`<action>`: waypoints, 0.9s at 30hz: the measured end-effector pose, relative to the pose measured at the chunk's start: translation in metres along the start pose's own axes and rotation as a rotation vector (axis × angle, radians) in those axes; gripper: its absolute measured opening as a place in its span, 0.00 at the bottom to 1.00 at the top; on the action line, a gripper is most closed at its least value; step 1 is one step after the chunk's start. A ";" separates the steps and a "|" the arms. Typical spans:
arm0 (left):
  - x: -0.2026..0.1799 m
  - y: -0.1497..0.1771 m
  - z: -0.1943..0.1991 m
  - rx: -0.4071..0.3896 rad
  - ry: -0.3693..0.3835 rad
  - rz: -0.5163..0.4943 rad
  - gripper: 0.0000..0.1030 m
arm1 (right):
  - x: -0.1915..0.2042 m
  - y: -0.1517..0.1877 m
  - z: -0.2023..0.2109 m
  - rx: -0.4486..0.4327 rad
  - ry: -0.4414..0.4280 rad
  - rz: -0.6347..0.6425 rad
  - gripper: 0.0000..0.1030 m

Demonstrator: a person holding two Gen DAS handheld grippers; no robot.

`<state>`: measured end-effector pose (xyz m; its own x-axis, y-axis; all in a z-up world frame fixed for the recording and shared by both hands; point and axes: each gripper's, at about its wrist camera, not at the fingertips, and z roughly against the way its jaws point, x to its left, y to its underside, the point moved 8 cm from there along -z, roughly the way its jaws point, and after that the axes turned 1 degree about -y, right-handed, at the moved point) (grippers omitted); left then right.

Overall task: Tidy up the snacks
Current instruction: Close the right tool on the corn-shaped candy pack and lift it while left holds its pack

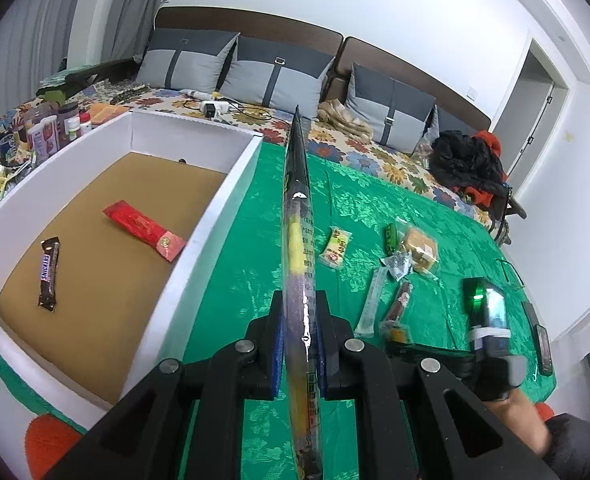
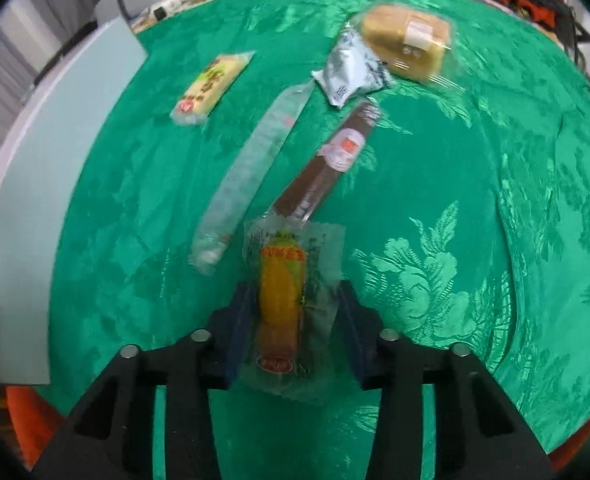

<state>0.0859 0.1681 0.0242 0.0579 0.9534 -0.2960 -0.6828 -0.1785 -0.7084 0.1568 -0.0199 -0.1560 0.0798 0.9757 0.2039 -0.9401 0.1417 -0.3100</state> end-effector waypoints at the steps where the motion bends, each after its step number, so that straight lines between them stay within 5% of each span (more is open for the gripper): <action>1: 0.001 0.000 0.000 0.002 -0.002 0.000 0.11 | -0.004 0.000 0.006 0.006 -0.037 -0.039 0.32; 2: 0.003 0.000 0.000 0.005 -0.002 0.003 0.11 | -0.010 0.000 0.013 0.011 -0.080 -0.087 0.26; 3: 0.003 0.000 0.000 0.005 0.000 0.007 0.11 | -0.016 -0.003 0.027 -0.002 -0.145 -0.140 0.05; 16: 0.006 -0.005 -0.005 0.012 0.009 0.032 0.11 | -0.057 -0.031 0.087 -0.029 -0.387 -0.307 0.02; 21: 0.011 -0.006 -0.005 0.007 0.004 0.046 0.11 | -0.071 -0.044 0.107 -0.055 -0.374 -0.306 0.03; 24: 0.013 -0.004 -0.007 0.010 0.009 0.056 0.11 | -0.074 -0.031 0.102 -0.037 -0.268 -0.233 0.17; 25: 0.012 -0.003 -0.008 0.014 0.011 0.057 0.11 | -0.072 -0.030 0.098 -0.023 -0.242 -0.212 0.39; 27: 0.012 -0.002 -0.010 0.019 0.014 0.055 0.11 | -0.054 -0.028 0.091 -0.025 -0.201 -0.128 0.54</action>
<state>0.0951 0.1779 0.0157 0.0305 0.9387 -0.3433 -0.6991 -0.2254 -0.6786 0.1487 -0.0912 -0.0742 0.1282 0.8968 0.4234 -0.9177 0.2691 -0.2922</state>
